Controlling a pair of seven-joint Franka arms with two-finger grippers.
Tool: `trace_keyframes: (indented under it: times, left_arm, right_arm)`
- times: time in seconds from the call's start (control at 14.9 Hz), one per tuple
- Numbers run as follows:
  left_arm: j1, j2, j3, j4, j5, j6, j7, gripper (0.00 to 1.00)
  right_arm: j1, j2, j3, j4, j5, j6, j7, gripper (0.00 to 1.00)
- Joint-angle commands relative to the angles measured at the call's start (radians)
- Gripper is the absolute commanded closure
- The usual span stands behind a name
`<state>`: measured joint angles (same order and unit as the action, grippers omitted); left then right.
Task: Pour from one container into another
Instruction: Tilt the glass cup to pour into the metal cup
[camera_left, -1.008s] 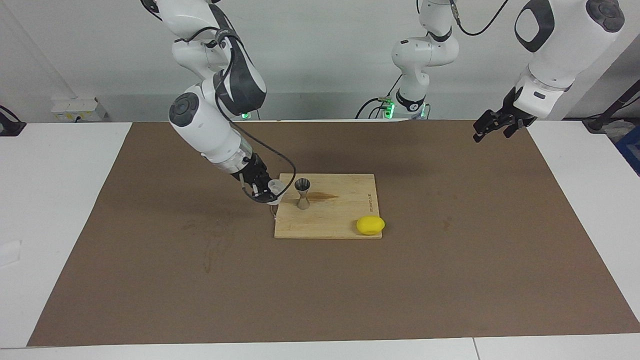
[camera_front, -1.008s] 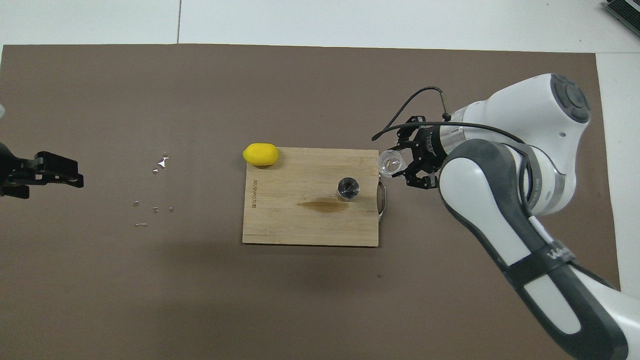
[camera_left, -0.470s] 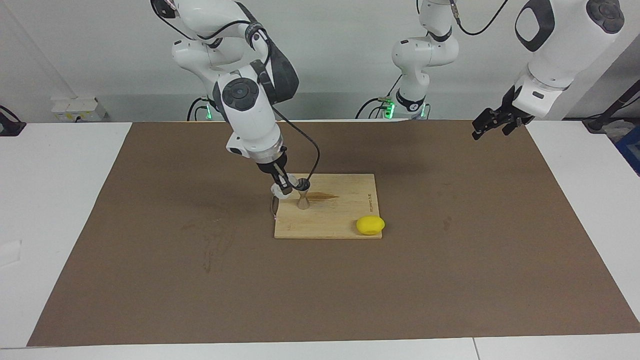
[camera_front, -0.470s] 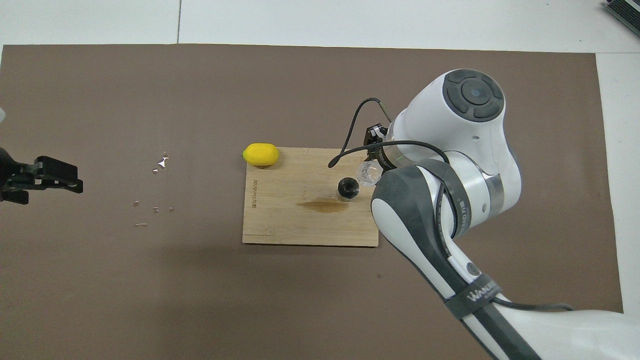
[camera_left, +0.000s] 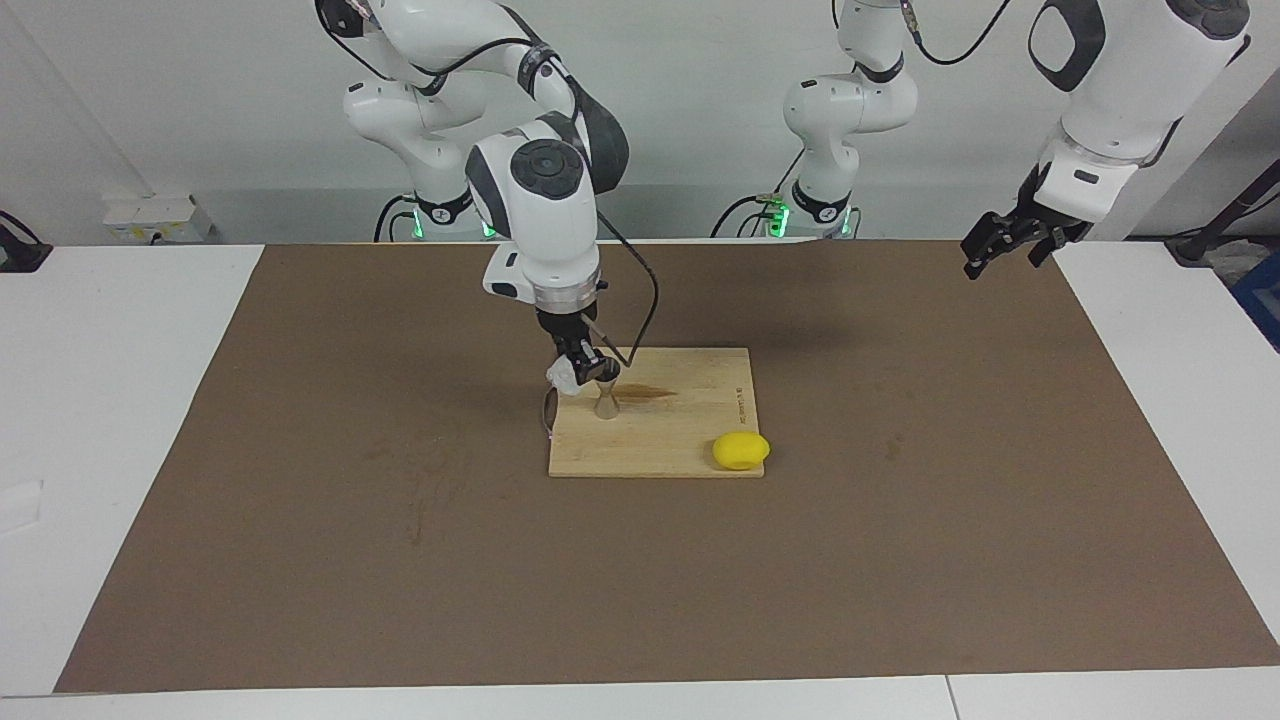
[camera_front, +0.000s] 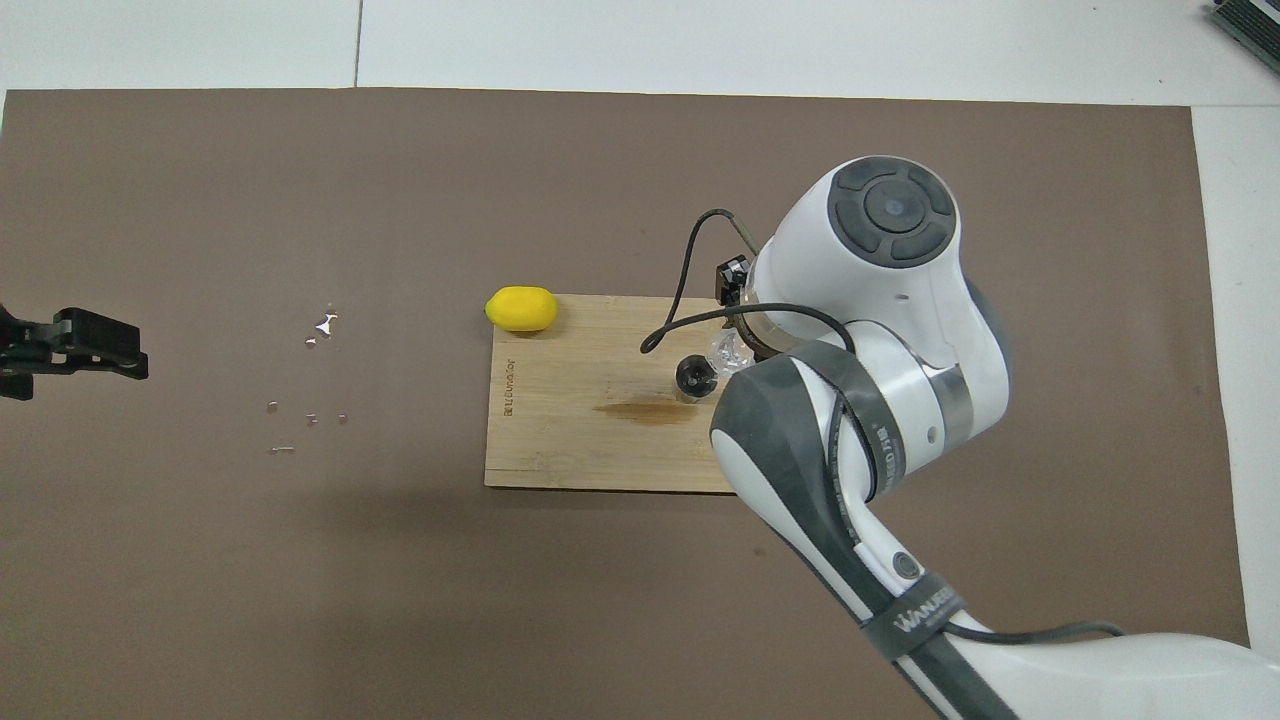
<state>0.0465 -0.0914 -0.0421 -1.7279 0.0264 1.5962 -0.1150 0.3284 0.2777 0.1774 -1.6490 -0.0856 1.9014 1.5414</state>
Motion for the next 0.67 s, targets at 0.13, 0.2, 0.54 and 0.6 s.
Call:
trace_keyframes:
  times: [0.13,0.2,0.54,0.6]
  left_arm:
    - [0.004,-0.018,0.004,-0.009,0.020,0.013,0.014,0.00]
    - [0.004,-0.018,0.004,-0.009,0.020,0.013,0.015,0.00]
    - [-0.008,-0.024,0.001,-0.016,0.020,-0.005,0.011,0.00]
    - [-0.010,-0.024,-0.002,-0.015,0.020,-0.004,0.011,0.00]
  right_arm:
    - [0.043,0.015,0.002,0.031,-0.129,-0.031,0.025,1.00]
    - [0.044,0.015,0.002,0.029,-0.138,-0.031,0.025,1.00]
    - [0.066,0.011,0.002,0.021,-0.174,-0.035,0.026,1.00]
    - [0.066,0.012,0.002,0.024,-0.172,-0.038,0.025,1.00]
